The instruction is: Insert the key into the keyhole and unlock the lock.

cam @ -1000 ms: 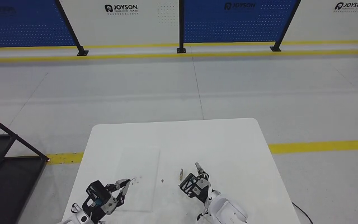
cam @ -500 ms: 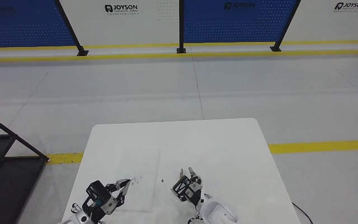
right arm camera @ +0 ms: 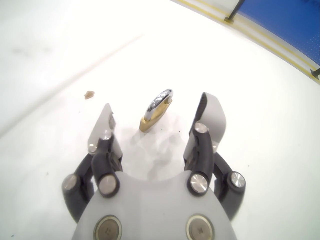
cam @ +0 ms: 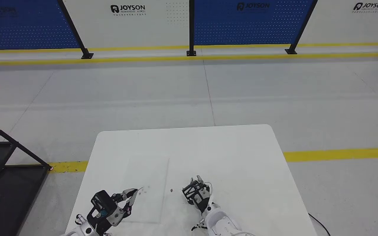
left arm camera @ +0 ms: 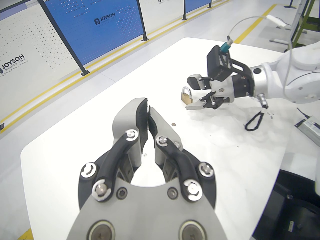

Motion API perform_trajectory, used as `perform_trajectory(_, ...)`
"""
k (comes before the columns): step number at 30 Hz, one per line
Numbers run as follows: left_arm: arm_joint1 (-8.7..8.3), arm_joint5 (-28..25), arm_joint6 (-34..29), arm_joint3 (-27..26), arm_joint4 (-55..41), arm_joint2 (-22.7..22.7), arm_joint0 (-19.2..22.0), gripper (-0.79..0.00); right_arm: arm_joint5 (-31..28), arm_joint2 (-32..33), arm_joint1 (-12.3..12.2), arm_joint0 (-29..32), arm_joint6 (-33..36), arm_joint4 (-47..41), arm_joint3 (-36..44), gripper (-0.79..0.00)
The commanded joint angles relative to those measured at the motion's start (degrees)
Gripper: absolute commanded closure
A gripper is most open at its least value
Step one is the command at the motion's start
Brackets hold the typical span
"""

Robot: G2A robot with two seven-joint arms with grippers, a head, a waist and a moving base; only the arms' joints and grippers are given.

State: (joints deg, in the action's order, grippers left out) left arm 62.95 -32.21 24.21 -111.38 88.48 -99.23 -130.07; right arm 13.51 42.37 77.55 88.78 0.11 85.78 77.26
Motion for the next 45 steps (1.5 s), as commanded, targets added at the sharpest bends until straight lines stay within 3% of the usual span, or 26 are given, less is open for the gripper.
perform_trajectory(1,0.0,0.0,0.0,0.0,0.0,0.0,0.0,0.0,0.29,-0.12,0.27,-0.39,-0.13,-0.51,-0.64,-0.351)
perform_trajectory(13,0.0,0.0,0.0,0.0,0.0,0.0,0.0,0.0,1.58,-0.35,1.32,-1.42,2.16,-1.6,-2.38,-0.32)
perform_trajectory(15,0.0,0.0,0.0,0.0,0.0,0.0,0.0,0.0,1.65,-0.45,1.47,-1.62,2.67,-1.48,-2.43,-0.228)
perform_trajectory(20,0.0,0.0,0.0,0.0,0.0,0.0,0.0,0.0,1.87,-0.51,1.73,-1.57,2.37,-1.2,-2.56,-0.191)
perform_trajectory(24,0.0,0.0,0.0,0.0,0.0,0.0,0.0,0.0,1.72,-0.36,1.85,-1.47,2.13,-1.12,-2.54,0.0)
perform_trajectory(32,0.0,0.0,0.0,0.0,0.0,0.0,0.0,0.0,-1.79,1.23,1.53,-1.38,0.79,-1.61,-1.42,0.0)
perform_trajectory(35,0.0,0.0,0.0,0.0,0.0,0.0,0.0,0.0,-9.38,3.78,0.43,-0.78,-2.99,-2.92,0.4,0.0)
perform_trajectory(39,-0.05,-2.12,0.99,0.43,-2.37,0.64,1.49,0.0,-25.66,10.13,-2.26,1.1,-11.2,-4.67,2.97,0.0)
perform_trajectory(45,-0.71,-15.48,7.1,3.45,-5.72,3.18,7.92,0.0,-46.37,18.06,-5.56,3.28,-25.32,-4.78,4.52,0.0)
